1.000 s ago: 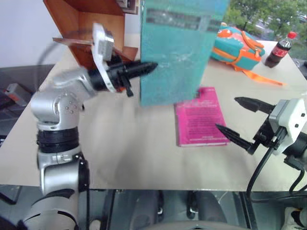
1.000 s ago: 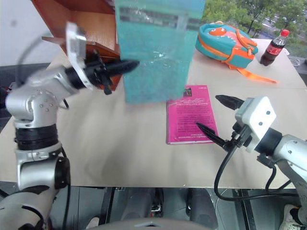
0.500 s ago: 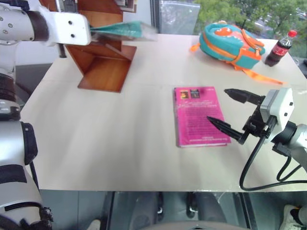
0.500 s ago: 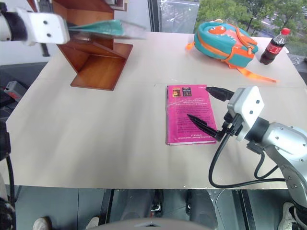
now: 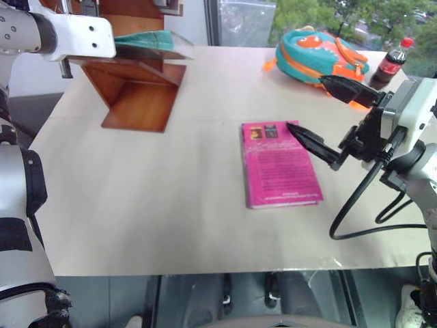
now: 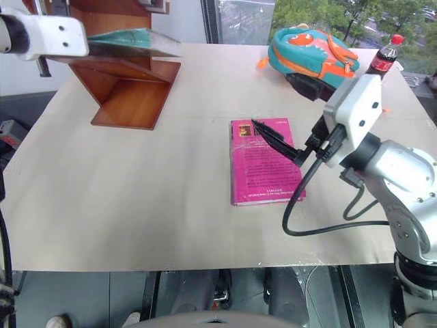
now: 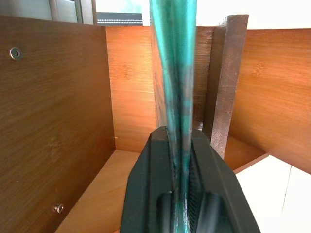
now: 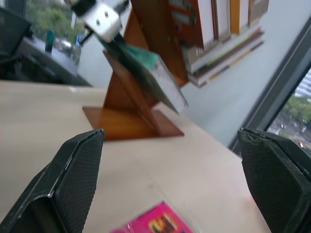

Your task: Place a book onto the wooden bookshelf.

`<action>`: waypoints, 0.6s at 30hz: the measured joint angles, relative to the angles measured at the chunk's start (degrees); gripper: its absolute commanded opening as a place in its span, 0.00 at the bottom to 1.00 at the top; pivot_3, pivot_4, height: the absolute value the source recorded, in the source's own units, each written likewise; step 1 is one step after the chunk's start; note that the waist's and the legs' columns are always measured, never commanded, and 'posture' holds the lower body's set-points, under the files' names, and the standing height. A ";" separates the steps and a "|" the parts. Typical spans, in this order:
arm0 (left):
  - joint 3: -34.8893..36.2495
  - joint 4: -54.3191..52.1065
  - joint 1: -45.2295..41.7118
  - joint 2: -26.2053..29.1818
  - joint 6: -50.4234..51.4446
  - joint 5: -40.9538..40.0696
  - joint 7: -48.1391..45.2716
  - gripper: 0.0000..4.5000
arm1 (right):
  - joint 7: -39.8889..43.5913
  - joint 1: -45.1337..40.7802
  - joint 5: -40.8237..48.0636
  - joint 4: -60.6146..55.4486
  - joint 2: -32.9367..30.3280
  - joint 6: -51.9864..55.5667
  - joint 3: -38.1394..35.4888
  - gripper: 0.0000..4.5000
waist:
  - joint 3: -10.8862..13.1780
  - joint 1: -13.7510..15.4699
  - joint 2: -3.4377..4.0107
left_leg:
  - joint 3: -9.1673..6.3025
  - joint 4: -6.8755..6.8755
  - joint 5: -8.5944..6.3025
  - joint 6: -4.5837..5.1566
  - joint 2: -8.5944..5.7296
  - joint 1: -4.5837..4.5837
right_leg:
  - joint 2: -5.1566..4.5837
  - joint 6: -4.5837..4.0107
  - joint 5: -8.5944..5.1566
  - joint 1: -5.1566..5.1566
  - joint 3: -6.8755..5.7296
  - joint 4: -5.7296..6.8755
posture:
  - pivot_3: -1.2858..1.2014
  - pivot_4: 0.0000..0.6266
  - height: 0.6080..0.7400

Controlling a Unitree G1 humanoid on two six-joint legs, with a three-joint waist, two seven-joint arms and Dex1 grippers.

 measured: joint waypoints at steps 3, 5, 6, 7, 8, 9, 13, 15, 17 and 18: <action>0.21 1.23 0.02 0.63 0.01 -0.21 -1.98 0.67 | -0.46 -0.65 -1.13 0.22 1.12 -0.61 1.17 1.00 | 0.00 0.03 -0.01 | 0.03 0.14 0.00 0.01 0.03 -0.18 | 0.01 -0.02 0.01 -0.17 0.04 0.10 | 0.52 0.24 1.00; 0.83 1.29 0.12 1.85 -0.12 -0.90 -3.25 0.85 | -0.52 -0.83 -1.97 1.15 1.99 -1.40 1.55 1.00 | 0.01 0.04 -0.02 | 0.06 0.20 -0.02 0.03 0.03 -0.28 | 0.00 -0.10 0.06 -0.25 0.06 0.14 | 0.52 0.24 1.00; 1.54 1.25 0.24 2.47 -0.34 -1.44 -3.70 0.85 | -0.49 -0.93 -2.34 1.67 2.07 -1.73 1.59 1.00 | 0.01 0.05 -0.02 | 0.09 0.20 -0.04 0.06 0.03 -0.28 | -0.01 -0.20 0.12 -0.25 0.07 0.13 | 0.52 0.24 1.00; 2.46 1.12 0.51 3.60 -1.22 -2.76 -4.83 0.85 | -0.41 -1.02 -2.73 2.36 2.26 -2.32 1.64 1.00 | 0.01 0.04 -0.02 | 0.12 0.20 -0.05 0.09 0.03 -0.28 | -0.01 -0.21 0.13 -0.25 0.07 0.11 | 0.52 0.24 1.00; 2.95 1.09 0.63 3.99 -1.46 -3.40 -5.34 0.85 | -0.33 -1.04 -2.82 2.52 2.33 -2.45 1.64 1.00 | 0.01 0.04 -0.02 | 0.14 0.20 -0.06 0.09 0.03 -0.28 | -0.02 -0.21 0.13 -0.25 0.08 0.10 | 0.52 0.24 1.00; 3.93 0.75 1.12 4.71 -1.92 -4.53 -6.29 0.85 | -0.03 -1.12 -2.99 2.86 2.42 -2.72 1.75 1.00 | 0.01 0.04 -0.02 | 0.14 0.19 -0.06 0.10 0.03 -0.28 | -0.02 -0.21 0.13 -0.25 0.08 0.09 | 0.52 0.24 1.00; 14.31 -7.71 9.89 6.74 0.73 -19.93 -18.44 0.85 | 1.84 -1.08 -3.63 5.04 2.50 -4.34 2.05 1.00 | 0.01 0.08 -0.02 | 0.13 0.27 -0.06 0.10 0.06 -0.28 | -0.06 -0.22 0.13 -0.24 0.05 0.16 | 0.52 0.24 1.00; 19.92 -16.53 15.73 6.82 9.42 -29.73 -24.86 0.85 | 2.91 -0.52 -4.02 5.87 1.94 -4.44 2.22 1.00 | 0.01 0.03 -0.03 | 0.10 0.44 -0.06 0.10 0.07 -0.30 | -0.08 -0.22 0.13 -0.23 0.05 0.24 | 0.52 0.24 1.00; 26.41 -32.94 26.12 8.48 28.37 -42.35 -28.69 0.85 | 4.42 0.76 -4.52 6.59 0.80 -4.19 3.11 1.00 | 0.00 -0.30 -0.01 | 0.11 0.47 -0.08 0.12 0.09 -0.28 | -0.08 -0.21 0.14 -0.22 0.20 0.23 | 0.52 0.24 1.00; 31.40 -46.12 33.90 9.67 44.71 -52.69 -29.87 0.85 | 5.70 3.12 -4.56 7.32 -0.67 -3.20 3.43 1.00 | -0.01 -0.50 -0.03 | 0.06 0.49 -0.08 0.13 0.10 -0.27 | -0.09 -0.22 0.14 -0.19 0.31 0.21 | 0.52 0.24 1.00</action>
